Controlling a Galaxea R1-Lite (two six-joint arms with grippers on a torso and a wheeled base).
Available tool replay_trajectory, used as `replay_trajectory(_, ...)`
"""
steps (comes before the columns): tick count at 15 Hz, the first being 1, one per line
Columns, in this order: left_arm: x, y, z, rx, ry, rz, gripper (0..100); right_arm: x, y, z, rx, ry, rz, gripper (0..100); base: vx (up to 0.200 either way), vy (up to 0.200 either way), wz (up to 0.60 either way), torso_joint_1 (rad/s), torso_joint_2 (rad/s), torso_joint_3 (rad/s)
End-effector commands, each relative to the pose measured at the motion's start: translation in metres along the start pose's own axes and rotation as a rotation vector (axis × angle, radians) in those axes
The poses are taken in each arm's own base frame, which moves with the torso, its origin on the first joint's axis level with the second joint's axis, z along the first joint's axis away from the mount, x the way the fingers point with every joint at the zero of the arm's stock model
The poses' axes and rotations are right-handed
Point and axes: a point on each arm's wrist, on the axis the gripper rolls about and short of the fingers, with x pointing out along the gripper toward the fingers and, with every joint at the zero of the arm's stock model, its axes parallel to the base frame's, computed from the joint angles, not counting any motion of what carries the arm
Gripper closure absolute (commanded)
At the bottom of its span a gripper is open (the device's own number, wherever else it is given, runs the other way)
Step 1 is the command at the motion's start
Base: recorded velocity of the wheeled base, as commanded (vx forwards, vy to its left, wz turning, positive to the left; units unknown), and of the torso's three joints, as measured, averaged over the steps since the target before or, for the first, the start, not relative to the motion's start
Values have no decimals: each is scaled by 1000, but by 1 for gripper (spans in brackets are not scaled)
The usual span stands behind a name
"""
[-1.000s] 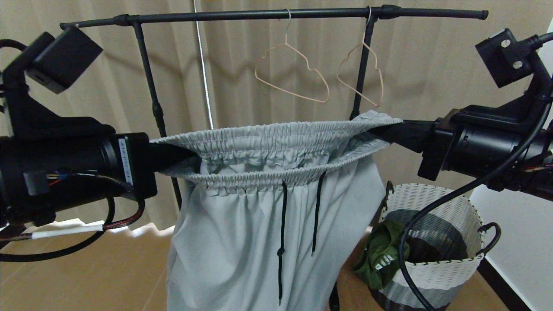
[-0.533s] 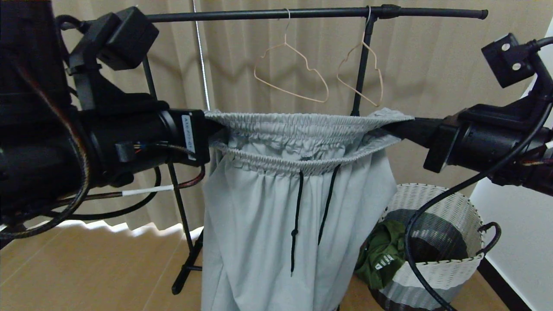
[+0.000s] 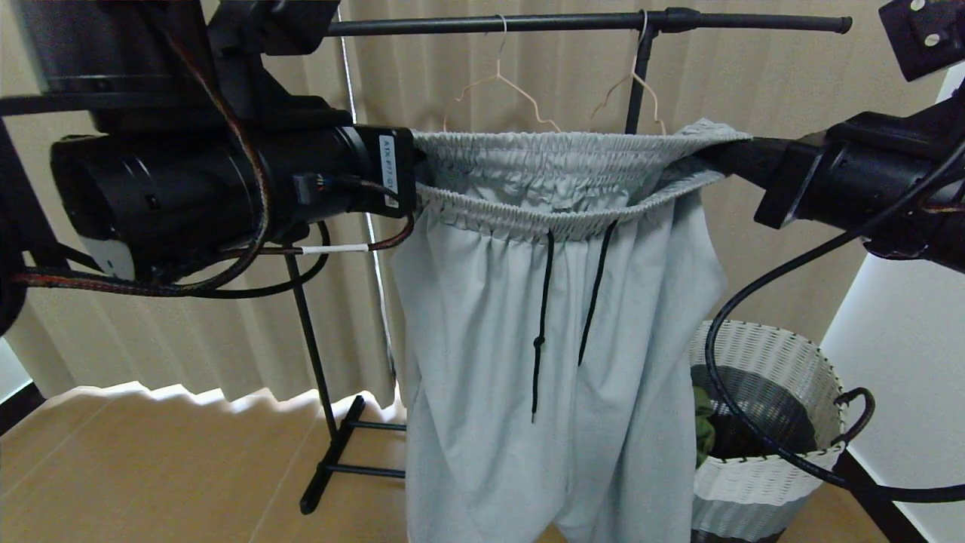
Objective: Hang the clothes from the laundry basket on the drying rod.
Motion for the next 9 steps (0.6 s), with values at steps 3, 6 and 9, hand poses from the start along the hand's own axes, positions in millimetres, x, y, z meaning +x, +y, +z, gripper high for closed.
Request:
replay_trajectory(3,5,-4,-26,19,85,7,100,-2,-1,-7,4,25,-8,100,0,0,0,0,0,0)
replay_trajectory(6,18,-9,-17,21,37,8,100,-18,-18,-13,-45,59,-84,100,0,0,0,0,0,0)
replay_trajectory(9,48,-7,-27,57,44,33,100,-41,-14,-17,-52,91,-84,100,0,0,0,0,0,0)
